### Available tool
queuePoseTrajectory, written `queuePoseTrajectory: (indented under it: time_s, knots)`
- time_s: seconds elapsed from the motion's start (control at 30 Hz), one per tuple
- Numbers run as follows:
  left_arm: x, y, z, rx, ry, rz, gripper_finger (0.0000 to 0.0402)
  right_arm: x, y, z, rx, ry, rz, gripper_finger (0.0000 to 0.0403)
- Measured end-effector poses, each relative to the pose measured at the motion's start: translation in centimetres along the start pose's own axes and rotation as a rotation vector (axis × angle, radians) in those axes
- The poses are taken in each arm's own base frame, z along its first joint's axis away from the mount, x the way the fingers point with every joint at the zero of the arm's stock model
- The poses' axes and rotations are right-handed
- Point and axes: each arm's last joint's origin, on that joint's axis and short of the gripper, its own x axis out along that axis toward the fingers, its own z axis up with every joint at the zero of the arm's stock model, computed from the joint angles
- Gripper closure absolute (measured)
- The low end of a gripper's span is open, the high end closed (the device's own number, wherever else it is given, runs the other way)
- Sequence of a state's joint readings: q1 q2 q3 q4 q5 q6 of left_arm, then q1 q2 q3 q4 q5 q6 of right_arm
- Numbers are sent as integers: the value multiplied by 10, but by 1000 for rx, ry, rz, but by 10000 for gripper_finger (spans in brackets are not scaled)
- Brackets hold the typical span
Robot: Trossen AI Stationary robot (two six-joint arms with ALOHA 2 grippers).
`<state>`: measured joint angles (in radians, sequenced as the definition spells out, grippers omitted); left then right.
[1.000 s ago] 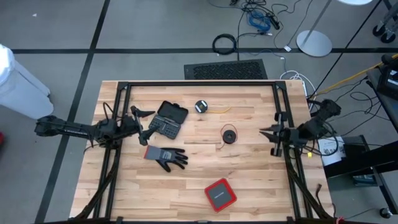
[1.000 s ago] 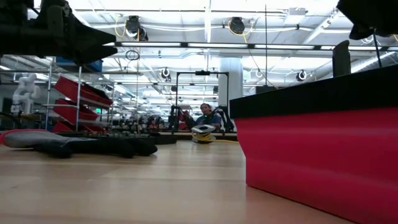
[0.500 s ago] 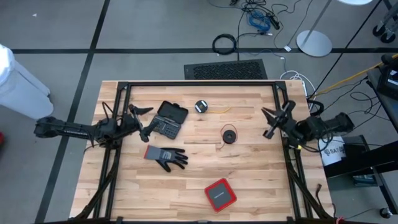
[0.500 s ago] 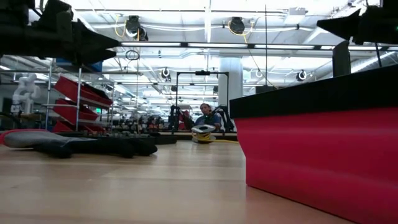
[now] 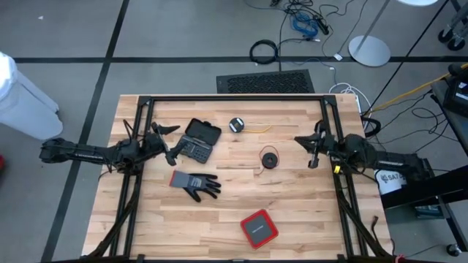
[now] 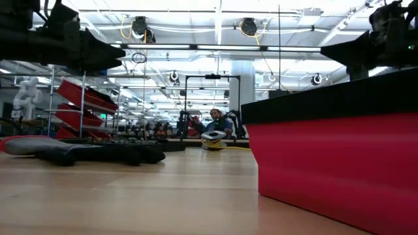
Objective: Coil cords
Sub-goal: Return to Home Position
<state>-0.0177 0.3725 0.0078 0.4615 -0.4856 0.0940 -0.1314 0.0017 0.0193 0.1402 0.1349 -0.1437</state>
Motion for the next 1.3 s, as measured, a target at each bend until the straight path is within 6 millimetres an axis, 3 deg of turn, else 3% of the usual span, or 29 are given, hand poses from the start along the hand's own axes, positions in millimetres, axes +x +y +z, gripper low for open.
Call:
queuePoseTrajectory:
  time_s: [1.3]
  knots:
    - [0,0,0,-1,0,-11,47,0,-2,1,25,-12,3,394]
